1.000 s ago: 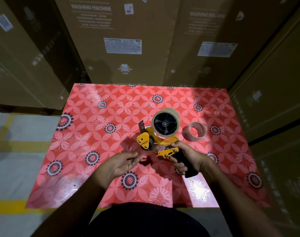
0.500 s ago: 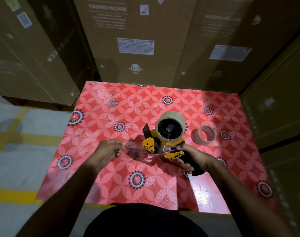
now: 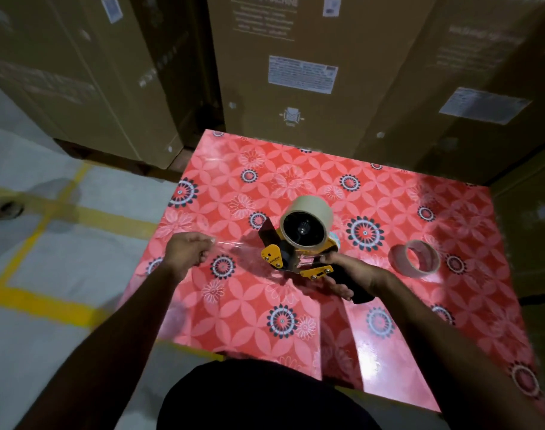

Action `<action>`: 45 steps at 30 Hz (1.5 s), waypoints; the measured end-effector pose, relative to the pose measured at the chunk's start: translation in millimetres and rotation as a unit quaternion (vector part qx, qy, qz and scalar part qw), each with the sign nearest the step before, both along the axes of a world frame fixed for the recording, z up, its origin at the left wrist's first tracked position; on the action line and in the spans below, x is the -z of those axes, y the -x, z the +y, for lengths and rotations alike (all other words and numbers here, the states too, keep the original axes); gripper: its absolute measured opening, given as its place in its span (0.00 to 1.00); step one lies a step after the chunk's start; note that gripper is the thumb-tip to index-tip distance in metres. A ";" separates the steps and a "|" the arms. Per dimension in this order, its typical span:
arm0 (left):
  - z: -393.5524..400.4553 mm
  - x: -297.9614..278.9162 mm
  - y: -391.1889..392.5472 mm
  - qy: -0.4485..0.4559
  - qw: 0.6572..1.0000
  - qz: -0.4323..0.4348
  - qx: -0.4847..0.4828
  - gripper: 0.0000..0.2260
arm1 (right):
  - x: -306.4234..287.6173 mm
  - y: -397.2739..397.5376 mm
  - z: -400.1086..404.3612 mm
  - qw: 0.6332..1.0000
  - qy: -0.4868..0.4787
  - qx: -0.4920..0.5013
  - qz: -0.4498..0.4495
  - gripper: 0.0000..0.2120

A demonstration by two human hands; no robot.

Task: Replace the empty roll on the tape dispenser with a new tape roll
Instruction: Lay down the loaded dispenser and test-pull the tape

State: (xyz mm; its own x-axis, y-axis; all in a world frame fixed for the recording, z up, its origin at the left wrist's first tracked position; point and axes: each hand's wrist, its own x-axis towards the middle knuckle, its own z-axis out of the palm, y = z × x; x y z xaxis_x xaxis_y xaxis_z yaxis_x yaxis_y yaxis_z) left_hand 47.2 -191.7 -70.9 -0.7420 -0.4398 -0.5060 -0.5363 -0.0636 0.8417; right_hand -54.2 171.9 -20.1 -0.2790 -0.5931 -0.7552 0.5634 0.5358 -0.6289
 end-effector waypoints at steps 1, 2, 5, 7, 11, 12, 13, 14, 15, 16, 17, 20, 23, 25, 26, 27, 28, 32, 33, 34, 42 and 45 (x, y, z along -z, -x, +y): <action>-3.8 2.4 1.4 0.033 0.999 0.005 -0.003 0.07 | 2.7 0.8 -10.2 1.000 0.002 -0.001 0.007 0.28; -8.6 4.5 2.3 0.075 0.997 0.011 -0.001 0.07 | 5.2 2.1 -19.3 1.000 0.003 -0.001 0.013 0.29; -25.7 15.4 4.2 0.197 0.980 0.019 0.006 0.08 | 5.5 3.9 -42.8 0.999 -0.010 -0.006 0.041 0.27; -30.9 21.1 6.1 0.253 0.967 0.017 0.007 0.08 | 4.0 4.9 -56.5 0.998 -0.011 -0.010 0.063 0.25; -24.8 38.0 1.4 0.305 0.951 0.040 0.018 0.07 | 7.8 6.8 -72.5 0.996 -0.021 -0.008 0.082 0.24; -23.1 42.5 -2.0 0.317 0.947 0.044 0.013 0.06 | 9.8 6.7 -73.7 0.996 -0.023 -0.007 0.087 0.24; -22.2 44.9 -4.8 0.339 0.940 0.037 0.004 0.09 | 10.8 6.2 -73.9 0.995 -0.029 -0.009 0.095 0.24; -22.8 48.5 -7.1 0.359 0.933 0.023 -0.004 0.12 | 11.5 5.6 -73.3 0.994 -0.038 -0.014 0.102 0.25; -24.6 50.4 -8.7 0.369 0.929 0.011 -0.012 0.15 | 12.1 4.8 -72.8 0.993 -0.049 -0.019 0.107 0.25; -27.0 52.1 -9.9 0.375 0.927 0.015 -0.014 0.16 | 11.8 3.9 -72.4 0.992 -0.058 -0.025 0.109 0.26; -29.4 51.7 -11.3 0.382 0.924 0.022 -0.011 0.15 | 11.3 2.9 -72.8 0.992 -0.062 -0.029 0.110 0.26; -34.4 53.4 -17.0 0.444 0.894 0.052 0.004 0.10 | 11.7 1.1 -73.6 0.991 -0.058 -0.035 0.112 0.26; -26.8 54.2 -21.3 0.481 0.860 0.069 0.157 0.17 | 12.0 0.9 -74.3 0.992 -0.054 -0.036 0.109 0.26; -16.9 57.6 -24.1 0.477 0.824 0.036 0.305 0.25 | 12.9 1.6 -74.2 0.992 -0.054 -0.038 0.108 0.27; -12.9 61.5 -26.1 0.487 0.800 0.018 0.350 0.28 | 13.6 1.9 -74.1 0.992 -0.054 -0.039 0.107 0.27; -10.5 64.8 -28.3 0.502 0.781 0.009 0.372 0.29 | 13.9 2.1 -74.3 0.992 -0.054 -0.040 0.106 0.26; -10.3 67.4 -30.5 0.515 0.769 0.004 0.379 0.30 | 14.3 2.4 -74.1 0.992 -0.052 -0.041 0.106 0.26; -17.4 66.5 -34.2 0.536 0.743 -0.009 0.401 0.32 | 10.6 4.5 -63.7 0.993 -0.048 -0.040 0.105 0.24; -17.3 65.4 -34.2 0.540 0.739 -0.013 0.403 0.32 | 9.0 5.5 -59.8 0.993 -0.047 -0.038 0.103 0.23; -14.8 63.9 -33.4 0.544 0.736 -0.019 0.403 0.33 | 7.3 6.3 -56.2 0.993 -0.048 -0.035 0.101 0.23; 7.0 61.3 -34.8 0.547 0.726 -0.008 0.417 0.35 | 6.1 7.1 -36.8 0.991 -0.055 -0.045 0.115 0.27; 19.0 60.2 -34.3 0.542 0.733 -0.013 0.411 0.37 | 7.0 5.8 -17.3 0.989 -0.074 -0.046 0.120 0.30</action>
State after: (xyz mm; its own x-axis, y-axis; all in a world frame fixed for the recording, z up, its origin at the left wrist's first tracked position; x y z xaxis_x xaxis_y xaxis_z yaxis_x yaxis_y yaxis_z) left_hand 81.5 -172.7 -131.1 -0.9779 -0.0044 -0.2088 -0.0357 0.9886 0.1464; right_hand -60.1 154.6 -27.2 -0.4116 -0.5123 -0.7538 0.3518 0.6737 -0.6499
